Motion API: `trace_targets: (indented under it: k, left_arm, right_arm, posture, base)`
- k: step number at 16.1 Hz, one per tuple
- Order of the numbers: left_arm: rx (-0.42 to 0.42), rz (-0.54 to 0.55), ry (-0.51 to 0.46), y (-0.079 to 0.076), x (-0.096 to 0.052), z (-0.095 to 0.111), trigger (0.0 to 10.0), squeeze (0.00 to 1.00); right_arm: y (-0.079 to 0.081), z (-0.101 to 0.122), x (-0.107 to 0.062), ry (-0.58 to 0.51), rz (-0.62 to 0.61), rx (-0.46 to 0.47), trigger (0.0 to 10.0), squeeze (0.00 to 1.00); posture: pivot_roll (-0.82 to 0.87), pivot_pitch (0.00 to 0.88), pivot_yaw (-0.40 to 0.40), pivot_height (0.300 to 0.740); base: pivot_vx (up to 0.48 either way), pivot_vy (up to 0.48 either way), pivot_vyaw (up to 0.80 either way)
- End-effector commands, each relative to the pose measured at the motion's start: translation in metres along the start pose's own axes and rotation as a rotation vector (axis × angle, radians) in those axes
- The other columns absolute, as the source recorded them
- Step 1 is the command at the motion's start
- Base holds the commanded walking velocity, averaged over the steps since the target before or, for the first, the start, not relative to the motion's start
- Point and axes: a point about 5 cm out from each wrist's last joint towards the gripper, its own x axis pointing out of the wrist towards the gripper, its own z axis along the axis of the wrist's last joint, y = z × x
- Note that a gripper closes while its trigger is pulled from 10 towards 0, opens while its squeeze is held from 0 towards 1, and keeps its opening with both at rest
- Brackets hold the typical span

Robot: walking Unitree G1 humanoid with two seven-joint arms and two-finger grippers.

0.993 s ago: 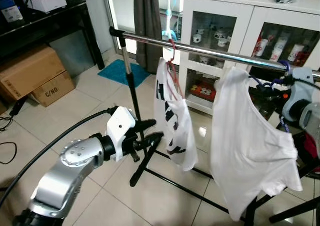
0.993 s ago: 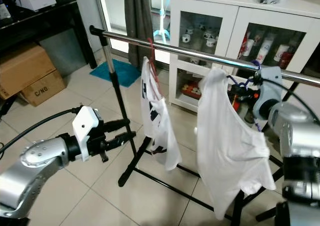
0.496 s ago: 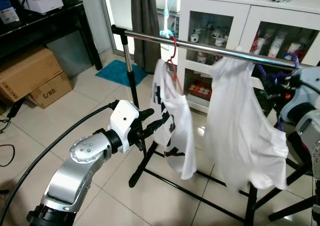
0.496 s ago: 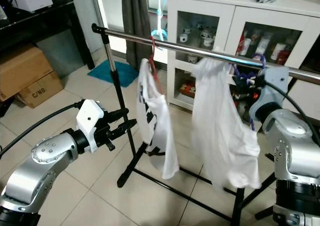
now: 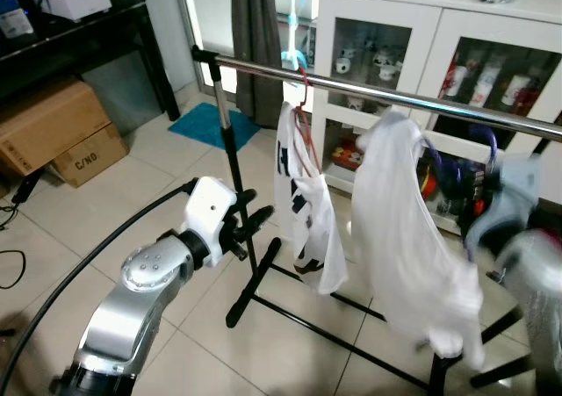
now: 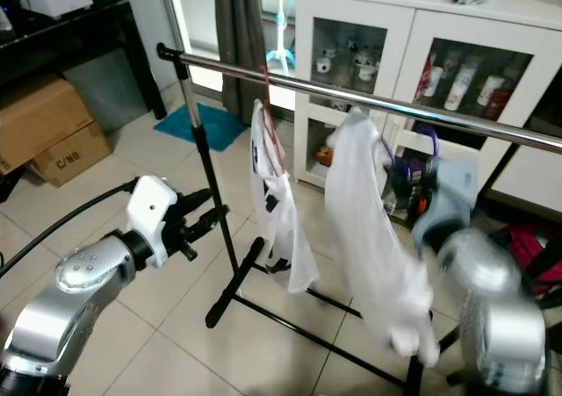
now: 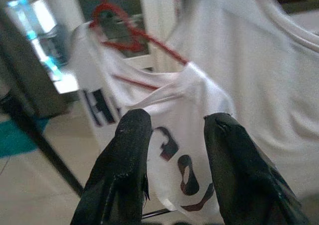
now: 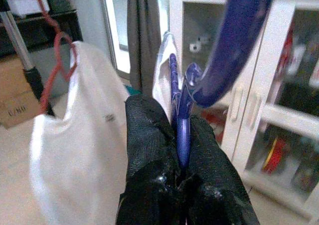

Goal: Hang hanger

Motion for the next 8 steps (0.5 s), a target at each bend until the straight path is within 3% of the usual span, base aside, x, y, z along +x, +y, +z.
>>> trace_targets:
  k: [1,4,8]
  left_arm:
    - [0.000,0.022,0.005,0.002,-0.002,-0.001,10.0,0.00]
    - [-0.019,0.015,0.005,-0.002,0.000,-0.003,10.0,0.00]
    - [-0.023,0.008,0.001,-0.004,0.001,-0.002,10.0,0.00]
  right_arm:
    - [0.007,0.006,-0.004,-0.030,-0.019,0.006,0.0,0.00]
    - [0.023,-0.006,-0.011,-0.016,-0.071,0.052,0.0,0.00]
    - [0.028,-0.011,-0.011,0.009,-0.073,0.047,0.0,0.00]
  posture:
    - [-0.08,0.000,0.027,0.740]
    - [-0.09,0.000,0.034,0.740]
    - [-0.10,0.000,0.037,0.740]
  base:
    - [0.000,0.000,0.00]
    - [0.000,0.000,0.00]
    - [-0.285,0.000,0.00]
